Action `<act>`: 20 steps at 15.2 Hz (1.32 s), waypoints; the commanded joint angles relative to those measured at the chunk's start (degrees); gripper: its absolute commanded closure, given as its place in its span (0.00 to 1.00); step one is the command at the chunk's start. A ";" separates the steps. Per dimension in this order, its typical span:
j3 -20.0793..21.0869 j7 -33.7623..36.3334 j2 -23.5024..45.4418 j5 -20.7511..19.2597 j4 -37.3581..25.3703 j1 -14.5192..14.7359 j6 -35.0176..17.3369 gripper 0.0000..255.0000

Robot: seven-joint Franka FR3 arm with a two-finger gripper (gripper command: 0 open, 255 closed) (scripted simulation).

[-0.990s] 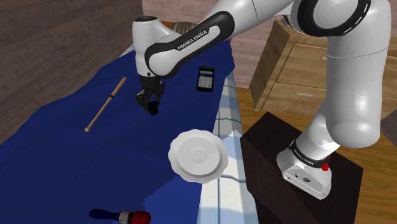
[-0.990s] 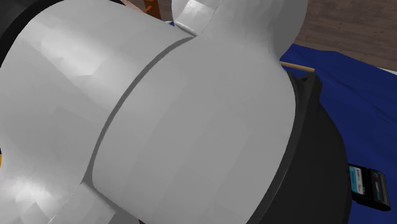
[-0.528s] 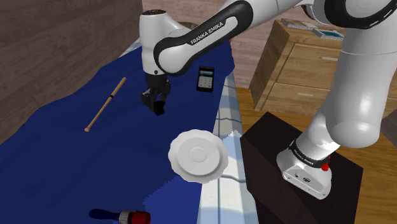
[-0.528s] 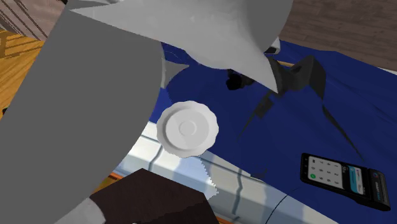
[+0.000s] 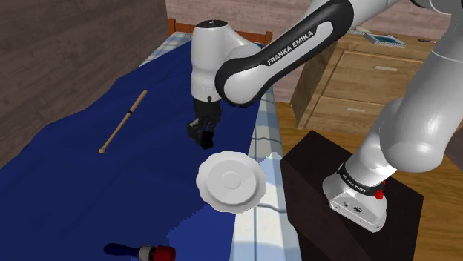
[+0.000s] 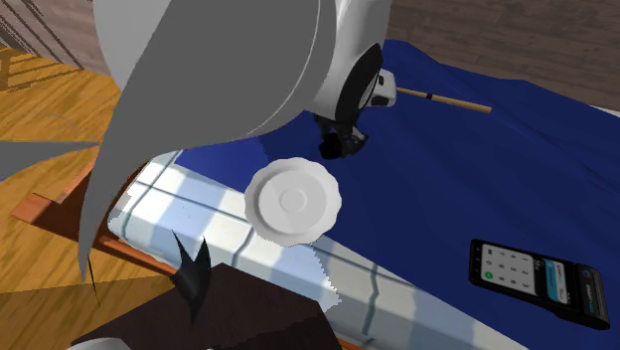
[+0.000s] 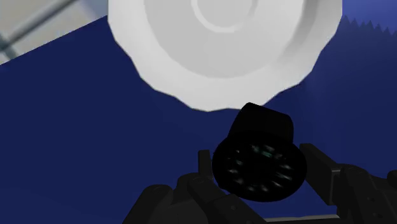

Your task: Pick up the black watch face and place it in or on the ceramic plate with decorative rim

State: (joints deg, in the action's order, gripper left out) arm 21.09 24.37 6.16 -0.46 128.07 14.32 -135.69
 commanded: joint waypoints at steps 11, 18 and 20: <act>3.49 -0.58 -19.85 11.49 21.51 4.74 -2.99 1.00; 4.49 0.73 -14.62 9.69 23.21 4.05 -9.72 1.00; 4.73 1.29 -12.96 8.89 23.56 3.80 -11.66 1.00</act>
State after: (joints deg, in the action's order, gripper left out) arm 25.70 25.37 -7.66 8.86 151.58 18.27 -146.43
